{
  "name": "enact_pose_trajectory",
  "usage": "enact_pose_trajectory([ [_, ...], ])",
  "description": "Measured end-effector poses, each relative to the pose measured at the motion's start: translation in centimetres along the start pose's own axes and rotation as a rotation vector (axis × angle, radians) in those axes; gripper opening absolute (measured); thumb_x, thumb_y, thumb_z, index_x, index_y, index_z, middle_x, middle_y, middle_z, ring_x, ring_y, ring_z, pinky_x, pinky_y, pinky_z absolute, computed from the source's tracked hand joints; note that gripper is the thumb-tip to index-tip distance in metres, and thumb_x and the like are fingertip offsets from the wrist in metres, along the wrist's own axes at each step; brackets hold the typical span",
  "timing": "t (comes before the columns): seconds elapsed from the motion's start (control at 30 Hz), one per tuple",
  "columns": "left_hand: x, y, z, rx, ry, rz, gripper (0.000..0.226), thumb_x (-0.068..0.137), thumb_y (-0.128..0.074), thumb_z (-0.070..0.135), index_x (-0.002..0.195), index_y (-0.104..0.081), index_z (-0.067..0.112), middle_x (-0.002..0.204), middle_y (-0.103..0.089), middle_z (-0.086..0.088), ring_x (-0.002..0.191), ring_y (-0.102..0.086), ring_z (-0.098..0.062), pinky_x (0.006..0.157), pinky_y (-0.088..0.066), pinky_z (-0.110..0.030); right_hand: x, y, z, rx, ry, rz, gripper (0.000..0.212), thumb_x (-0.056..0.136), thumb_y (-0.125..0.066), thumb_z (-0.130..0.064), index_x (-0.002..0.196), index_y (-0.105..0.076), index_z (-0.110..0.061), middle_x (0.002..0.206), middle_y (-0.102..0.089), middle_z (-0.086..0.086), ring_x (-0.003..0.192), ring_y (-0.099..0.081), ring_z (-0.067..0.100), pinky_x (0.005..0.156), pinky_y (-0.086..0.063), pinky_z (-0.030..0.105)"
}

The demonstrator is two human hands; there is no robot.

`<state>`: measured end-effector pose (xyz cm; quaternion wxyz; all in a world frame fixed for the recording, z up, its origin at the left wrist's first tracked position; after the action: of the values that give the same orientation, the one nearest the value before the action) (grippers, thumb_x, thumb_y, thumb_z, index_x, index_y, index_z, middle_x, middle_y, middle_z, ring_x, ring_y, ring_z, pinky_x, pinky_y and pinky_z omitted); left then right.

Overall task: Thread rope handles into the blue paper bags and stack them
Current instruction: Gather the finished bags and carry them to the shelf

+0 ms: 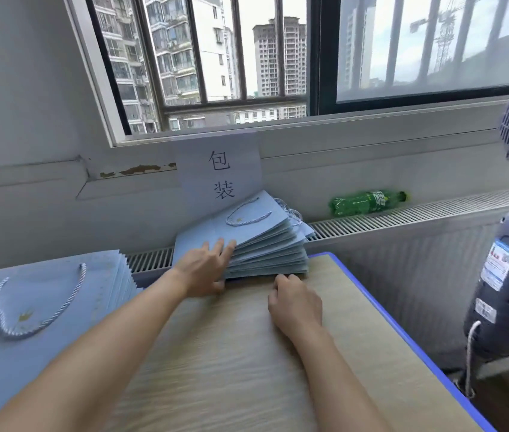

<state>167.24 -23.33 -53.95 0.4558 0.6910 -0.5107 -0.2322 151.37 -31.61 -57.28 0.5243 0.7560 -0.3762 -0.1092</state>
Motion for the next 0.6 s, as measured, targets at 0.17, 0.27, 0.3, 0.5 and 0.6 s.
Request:
enact_pose_trajectory([
  [0.17,0.7,0.9,-1.5,-0.009,-0.040,0.138,0.090,0.033,-0.091,0.027,0.111,-0.062,-0.008,0.087,-0.069,-0.019,0.046,-0.060,-0.029,0.027,-0.037,-0.025,1.2,-2.4,-1.2,0.378,-0.056,-0.078,0.046,0.090,-0.050,-0.046,0.110,-0.063,-0.007,0.109,-0.062,0.010,0.103,-0.058,0.027,0.086,-0.041,0.030],
  [0.27,0.5,2.1,-1.7,-0.042,-0.043,0.220,0.094,0.043,-0.089,0.031,0.120,-0.044,-0.001,0.093,-0.069,-0.014,0.056,-0.065,-0.027,0.034,-0.045,-0.028,3.6,-3.9,-3.4,1.258,-0.298,-0.257,0.084,0.061,-0.072,-0.063,0.120,-0.051,-0.008,0.108,-0.063,0.005,0.089,-0.063,0.018,0.077,-0.051,0.032],
  [0.3,0.3,2.2,-1.4,-0.091,-0.041,0.193,0.089,0.056,-0.084,0.033,0.126,-0.039,0.002,0.105,-0.066,-0.013,0.070,-0.067,-0.029,0.045,-0.051,-0.033,4.7,-4.0,-4.4,1.475,-0.367,-0.235,0.086,0.059,-0.078,-0.056,0.122,-0.049,-0.005,0.109,-0.063,0.006,0.091,-0.063,0.018,0.077,-0.051,0.032],
  [0.5,-0.9,1.0,-0.4,-0.526,0.093,-0.072,0.064,0.089,-0.056,0.034,0.145,-0.028,0.018,0.149,-0.033,-0.003,0.135,-0.033,-0.026,0.105,-0.036,-0.043,8.7,-4.5,-6.7,1.597,-0.842,0.240,0.073,0.076,-0.076,-0.020,0.129,-0.033,0.004,0.126,-0.049,0.020,0.107,-0.056,0.032,0.087,-0.047,0.037],
  [0.6,-2.0,1.5,-1.3,-0.688,0.089,-0.097,0.064,0.095,-0.051,0.039,0.148,-0.026,0.016,0.155,-0.021,-0.003,0.141,-0.023,-0.023,0.112,-0.028,-0.039,8.6,-4.4,-6.0,1.458,-0.823,0.309,0.058,0.077,-0.072,-0.009,0.123,-0.039,0.004,0.125,-0.053,0.022,0.109,-0.057,0.034,0.094,-0.048,0.041],
])
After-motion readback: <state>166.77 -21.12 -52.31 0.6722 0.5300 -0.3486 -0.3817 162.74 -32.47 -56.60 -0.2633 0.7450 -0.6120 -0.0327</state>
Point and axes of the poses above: each hand's wrist, its own x-axis towards the middle knuckle, its own y-axis out of the back of the hand, z = x × y, the point moved 4 cm from there along x, towards the middle knuckle
